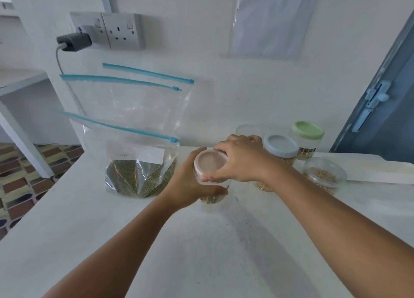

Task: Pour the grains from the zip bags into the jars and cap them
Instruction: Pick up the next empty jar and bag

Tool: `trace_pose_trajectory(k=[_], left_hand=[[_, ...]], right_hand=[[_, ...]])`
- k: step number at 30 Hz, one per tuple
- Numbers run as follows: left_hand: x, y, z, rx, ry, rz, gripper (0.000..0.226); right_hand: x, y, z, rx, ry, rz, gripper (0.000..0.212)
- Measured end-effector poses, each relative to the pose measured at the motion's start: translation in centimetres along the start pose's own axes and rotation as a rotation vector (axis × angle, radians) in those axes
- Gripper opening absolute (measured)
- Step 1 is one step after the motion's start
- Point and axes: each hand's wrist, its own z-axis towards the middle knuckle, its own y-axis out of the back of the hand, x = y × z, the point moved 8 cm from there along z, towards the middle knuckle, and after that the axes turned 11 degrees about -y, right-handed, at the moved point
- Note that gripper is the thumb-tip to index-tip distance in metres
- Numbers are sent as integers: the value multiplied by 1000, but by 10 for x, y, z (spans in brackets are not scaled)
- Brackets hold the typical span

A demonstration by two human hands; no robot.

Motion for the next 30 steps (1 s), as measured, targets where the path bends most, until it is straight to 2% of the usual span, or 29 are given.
trace_pose_trajectory(k=[3, 8, 12, 16, 17, 19, 21, 22, 24, 28, 30], left_hand=[[0, -4, 6, 14, -27, 48, 101], [6, -2, 10, 40, -7, 96, 106], [6, 1, 3, -12, 9, 90, 104], [-2, -4, 0, -52, 1, 128, 110], [-3, -5, 0, -64, 4, 139, 111], [-6, -7, 0, -55, 0, 174, 112], [-7, -8, 0, -48, 11, 190, 109], [-6, -7, 0, -54, 25, 181, 108], [-6, -5, -1, -68, 32, 174, 110], [-5, -7, -5, -74, 52, 197, 120], [-8, -8, -6, -72, 42, 224, 123]], right_hand=[[-1, -2, -2, 16, -13, 39, 79], [5, 0, -5, 85, 59, 85, 67], [9, 0, -6, 145, 100, 35, 84], [8, 0, -2, 85, -67, -112, 109], [9, 2, -2, 38, -88, -170, 110], [12, 2, -3, 1, -69, -207, 98], [13, 1, -3, 66, 31, -138, 78], [13, -1, -4, 140, 75, -89, 77], [9, -3, -6, 254, 90, -30, 90], [-1, -2, -4, 95, -63, -177, 99], [2, -3, -6, 78, -24, -150, 88]])
